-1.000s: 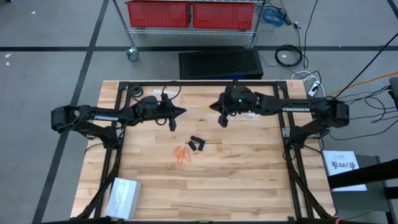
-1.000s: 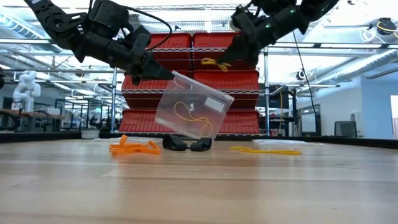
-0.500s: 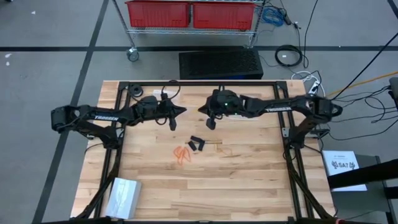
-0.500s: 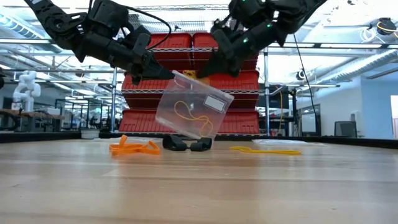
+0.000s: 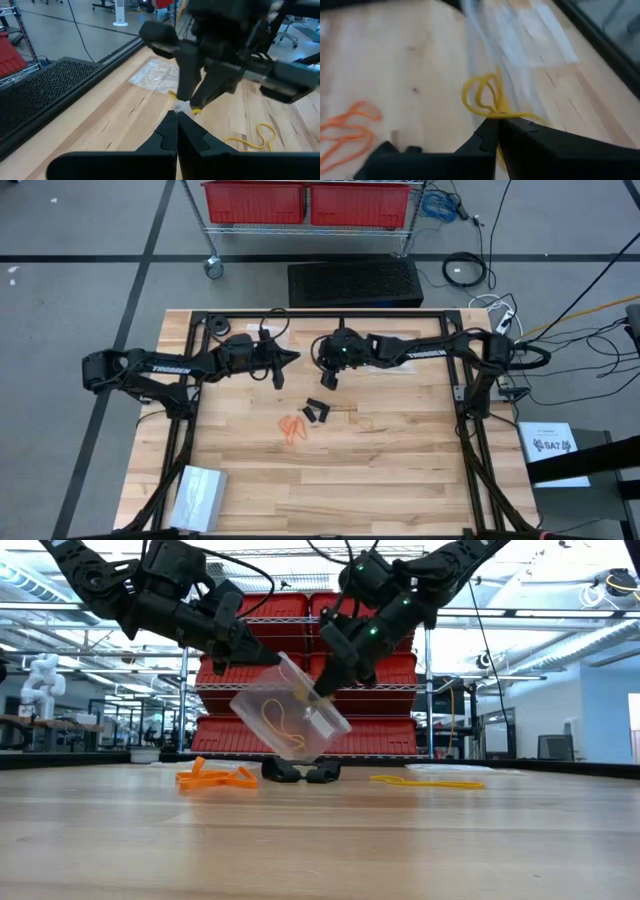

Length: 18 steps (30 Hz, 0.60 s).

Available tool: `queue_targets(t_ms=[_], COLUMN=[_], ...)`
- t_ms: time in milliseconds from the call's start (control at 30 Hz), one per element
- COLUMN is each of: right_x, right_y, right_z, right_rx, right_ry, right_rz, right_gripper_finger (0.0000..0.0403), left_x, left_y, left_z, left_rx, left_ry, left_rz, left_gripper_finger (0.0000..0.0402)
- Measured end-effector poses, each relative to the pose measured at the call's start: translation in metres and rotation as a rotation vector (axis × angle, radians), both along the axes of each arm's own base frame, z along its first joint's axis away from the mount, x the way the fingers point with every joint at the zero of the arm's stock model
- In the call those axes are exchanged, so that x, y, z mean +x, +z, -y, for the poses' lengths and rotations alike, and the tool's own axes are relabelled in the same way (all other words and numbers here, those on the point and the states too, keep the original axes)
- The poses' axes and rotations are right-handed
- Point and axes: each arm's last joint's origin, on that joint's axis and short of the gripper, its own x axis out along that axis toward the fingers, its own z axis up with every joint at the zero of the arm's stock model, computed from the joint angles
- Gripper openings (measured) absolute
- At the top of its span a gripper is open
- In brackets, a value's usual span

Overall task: Sort rubber bands
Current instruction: Put the middle yellow rubber band into the middle transparent zip bag

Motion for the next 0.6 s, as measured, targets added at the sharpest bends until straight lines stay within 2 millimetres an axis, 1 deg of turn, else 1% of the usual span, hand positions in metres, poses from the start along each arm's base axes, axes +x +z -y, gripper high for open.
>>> queue_targets(t_ms=[100,200,300,433,600], right_x=[0.001,0.001,0.001,0.000,0.000], right_y=[-0.002,0.003,0.013,0.035,0.056], right_z=[0.006,0.007,0.005,0.004,0.002], right_rx=[0.017,0.021,0.012,0.004,0.008], right_ry=[-0.041,-0.036,-0.015,0.009,0.051], right_rz=[-0.063,-0.115,-0.148,-0.165,-0.210], right_gripper_finger=[0.0020,0.0048,0.0081,0.0118,0.0143], left_x=[0.000,0.000,0.001,0.002,0.005], left_y=[0.000,0.001,0.002,0.003,0.000], left_z=[0.000,0.000,0.002,0.003,0.002], left_rx=[-0.005,-0.019,-0.018,-0.015,-0.038], left_ry=[0.000,0.003,-0.004,-0.009,-0.001], left_rz=[0.006,0.016,0.023,0.035,0.056], left_gripper_finger=[0.0000,0.0000,0.0000,0.0000,0.0000])
